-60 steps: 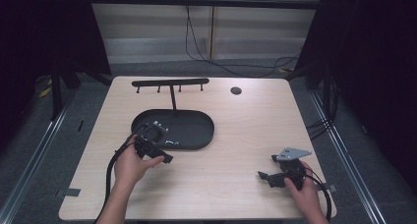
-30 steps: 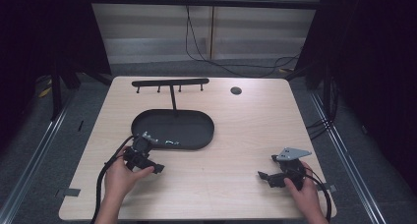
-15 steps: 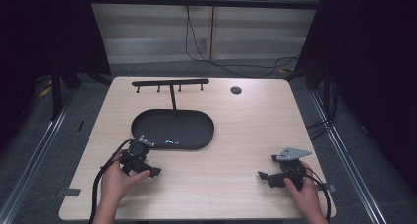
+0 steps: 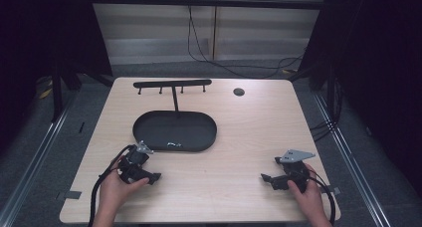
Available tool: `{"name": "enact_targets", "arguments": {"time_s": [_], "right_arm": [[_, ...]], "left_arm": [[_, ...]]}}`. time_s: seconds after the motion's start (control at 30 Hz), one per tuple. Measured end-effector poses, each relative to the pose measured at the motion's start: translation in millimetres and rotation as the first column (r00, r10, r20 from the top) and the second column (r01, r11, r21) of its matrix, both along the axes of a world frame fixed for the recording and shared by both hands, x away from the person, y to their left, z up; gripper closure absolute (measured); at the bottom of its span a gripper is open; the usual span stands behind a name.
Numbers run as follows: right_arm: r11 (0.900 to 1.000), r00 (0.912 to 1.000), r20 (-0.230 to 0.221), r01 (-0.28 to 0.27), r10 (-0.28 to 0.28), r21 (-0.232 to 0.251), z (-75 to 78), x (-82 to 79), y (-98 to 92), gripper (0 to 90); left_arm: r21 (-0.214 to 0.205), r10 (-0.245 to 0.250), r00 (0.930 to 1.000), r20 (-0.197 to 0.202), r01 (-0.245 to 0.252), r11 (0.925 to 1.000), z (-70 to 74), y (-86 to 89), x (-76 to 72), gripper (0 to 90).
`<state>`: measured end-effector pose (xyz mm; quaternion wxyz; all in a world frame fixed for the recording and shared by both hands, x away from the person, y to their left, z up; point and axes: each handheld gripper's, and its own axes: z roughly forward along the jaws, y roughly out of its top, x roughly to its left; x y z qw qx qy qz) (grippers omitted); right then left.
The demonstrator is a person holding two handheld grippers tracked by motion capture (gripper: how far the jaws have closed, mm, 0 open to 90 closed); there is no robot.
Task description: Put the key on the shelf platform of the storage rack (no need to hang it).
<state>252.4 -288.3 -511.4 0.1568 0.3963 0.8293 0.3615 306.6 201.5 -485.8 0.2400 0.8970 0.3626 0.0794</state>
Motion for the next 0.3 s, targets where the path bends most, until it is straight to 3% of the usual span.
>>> {"name": "enact_targets", "arguments": {"time_s": [0.3], "right_arm": [[1.0000, 1.0000, 0.000, 0.000, 0.000, 0.000, 0.0, 0.0, 0.0, 14.0]], "left_arm": [[-0.023, 0.004, 0.9998, 0.018, -0.003, 0.9997, -2.5, 0.6, -2.3, 16.2]]}}
